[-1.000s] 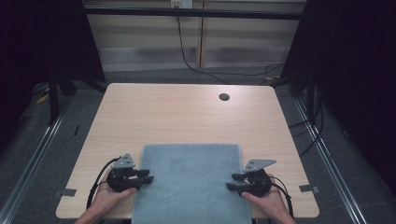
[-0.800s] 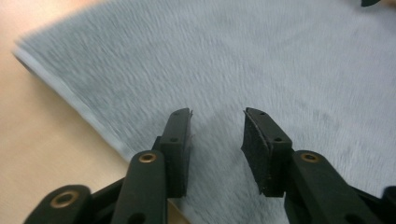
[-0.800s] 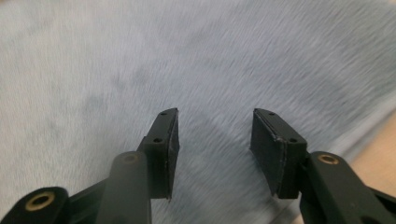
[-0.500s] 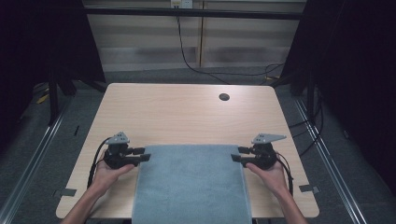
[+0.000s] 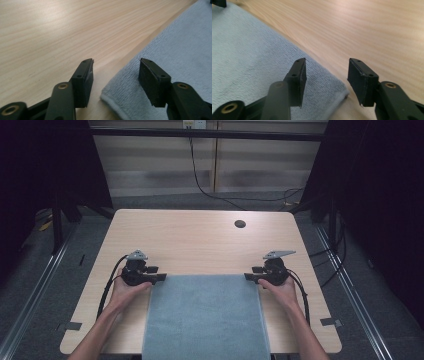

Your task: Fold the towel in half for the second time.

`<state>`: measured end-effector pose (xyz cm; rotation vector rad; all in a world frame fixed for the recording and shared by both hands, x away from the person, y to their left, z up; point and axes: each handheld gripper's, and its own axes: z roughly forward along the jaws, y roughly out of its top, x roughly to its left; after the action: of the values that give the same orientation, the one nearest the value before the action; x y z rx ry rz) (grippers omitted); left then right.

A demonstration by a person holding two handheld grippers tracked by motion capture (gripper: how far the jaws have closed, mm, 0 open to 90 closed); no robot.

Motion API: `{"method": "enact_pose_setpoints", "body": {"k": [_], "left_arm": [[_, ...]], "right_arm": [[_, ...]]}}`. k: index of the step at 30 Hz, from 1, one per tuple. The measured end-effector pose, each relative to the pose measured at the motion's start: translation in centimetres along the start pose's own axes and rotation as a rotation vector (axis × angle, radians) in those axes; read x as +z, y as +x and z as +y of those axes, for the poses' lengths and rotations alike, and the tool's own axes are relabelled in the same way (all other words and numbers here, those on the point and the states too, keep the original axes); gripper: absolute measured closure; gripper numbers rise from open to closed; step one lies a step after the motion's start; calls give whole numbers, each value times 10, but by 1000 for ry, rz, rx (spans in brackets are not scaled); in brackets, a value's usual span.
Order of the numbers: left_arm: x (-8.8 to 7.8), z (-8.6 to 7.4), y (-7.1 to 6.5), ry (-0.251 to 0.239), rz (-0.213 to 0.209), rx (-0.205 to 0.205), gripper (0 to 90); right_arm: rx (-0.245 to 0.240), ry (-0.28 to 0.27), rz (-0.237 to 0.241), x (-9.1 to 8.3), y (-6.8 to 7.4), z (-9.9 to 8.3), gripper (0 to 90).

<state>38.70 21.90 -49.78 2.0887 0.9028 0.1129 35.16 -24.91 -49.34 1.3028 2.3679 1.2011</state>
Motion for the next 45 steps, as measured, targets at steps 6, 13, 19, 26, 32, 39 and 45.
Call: {"method": "enact_pose_setpoints", "body": {"k": [6, 13, 19, 26, 32, 39, 45], "left_arm": [[0, -6, -1, 13, 0, 46, 477], [2, -11, -5, 31, -63, 68, 760], [-6, -7, -3, -30, -80, 24, 822], [-23, 29, -8, -149, -93, 43, 825], [-34, 58, -2, -211, -94, 27, 825], [-50, 86, -1, -301, -88, 19, 824], [-63, 114, 3, -336, -49, 37, 825]], "right_arm": [[-11, 46, -6, 7, 3, -7, 474], [-31, 50, 9, 9, 5, -8, 698], [-19, 16, 32, 1, 9, -5, 835], [-3, -114, 58, -25, 10, 20, 845], [-16, -185, 50, -44, 8, 50, 846], [-13, -255, 38, -58, -1, 81, 846], [-4, -319, 12, -70, -5, 108, 849]]}}
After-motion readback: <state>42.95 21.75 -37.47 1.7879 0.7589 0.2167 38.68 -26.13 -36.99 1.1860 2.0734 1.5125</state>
